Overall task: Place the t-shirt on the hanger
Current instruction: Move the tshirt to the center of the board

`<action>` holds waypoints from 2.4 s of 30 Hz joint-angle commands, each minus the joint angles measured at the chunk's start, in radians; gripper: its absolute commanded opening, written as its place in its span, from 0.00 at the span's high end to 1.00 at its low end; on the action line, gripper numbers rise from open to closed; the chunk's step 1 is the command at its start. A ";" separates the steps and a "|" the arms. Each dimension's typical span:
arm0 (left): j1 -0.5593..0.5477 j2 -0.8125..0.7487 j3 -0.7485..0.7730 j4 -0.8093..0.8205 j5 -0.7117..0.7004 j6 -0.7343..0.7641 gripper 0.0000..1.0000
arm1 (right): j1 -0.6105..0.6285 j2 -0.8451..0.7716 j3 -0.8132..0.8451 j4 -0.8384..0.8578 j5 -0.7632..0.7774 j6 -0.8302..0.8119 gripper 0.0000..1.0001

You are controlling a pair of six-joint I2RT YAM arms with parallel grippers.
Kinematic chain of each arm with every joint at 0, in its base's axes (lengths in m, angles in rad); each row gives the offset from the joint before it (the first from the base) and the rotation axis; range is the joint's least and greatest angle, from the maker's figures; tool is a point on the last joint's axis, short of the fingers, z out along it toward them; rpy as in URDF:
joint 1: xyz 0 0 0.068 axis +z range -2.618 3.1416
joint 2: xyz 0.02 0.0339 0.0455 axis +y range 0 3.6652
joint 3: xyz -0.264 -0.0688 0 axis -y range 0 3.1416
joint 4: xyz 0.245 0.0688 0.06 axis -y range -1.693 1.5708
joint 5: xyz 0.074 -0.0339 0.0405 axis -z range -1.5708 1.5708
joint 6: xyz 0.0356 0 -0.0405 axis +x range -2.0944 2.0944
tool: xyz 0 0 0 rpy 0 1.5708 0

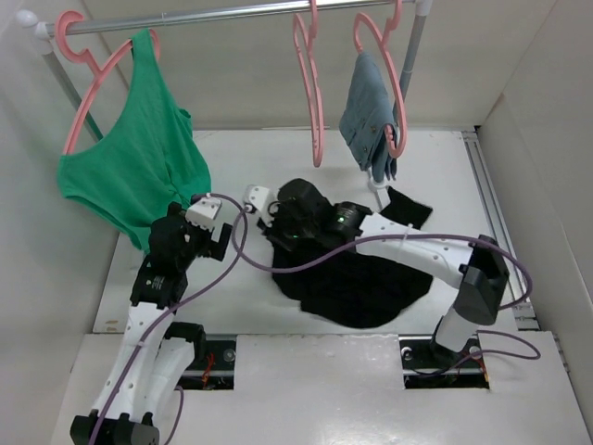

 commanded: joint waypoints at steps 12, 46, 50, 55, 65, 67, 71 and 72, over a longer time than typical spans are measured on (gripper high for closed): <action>0.018 -0.022 0.085 -0.140 0.343 0.189 0.00 | 0.027 -0.011 0.079 -0.136 0.049 -0.113 0.05; -0.111 0.498 0.146 -0.023 -0.019 0.476 1.00 | -0.072 -0.594 -0.059 -0.187 0.159 -0.082 1.00; -0.034 0.466 0.222 -0.076 0.018 0.476 1.00 | -0.072 -0.594 -0.007 -0.187 0.067 -0.093 1.00; 0.024 0.446 0.320 -0.133 0.030 0.453 1.00 | -0.072 -0.594 0.039 -0.178 0.022 -0.083 1.00; 0.034 0.437 0.363 -0.138 0.038 0.453 1.00 | -0.143 -0.516 -0.013 -0.253 0.225 -0.013 1.00; 0.034 0.437 0.372 -0.116 0.026 0.438 1.00 | -0.280 -0.464 -0.051 -0.221 0.141 0.005 1.00; 0.034 0.449 0.430 -0.043 -0.039 0.361 1.00 | -0.392 -0.326 0.033 -0.108 -0.028 0.006 1.00; 0.034 0.449 0.474 -0.042 -0.050 0.344 1.00 | -0.392 -0.300 0.082 -0.107 -0.028 -0.007 1.00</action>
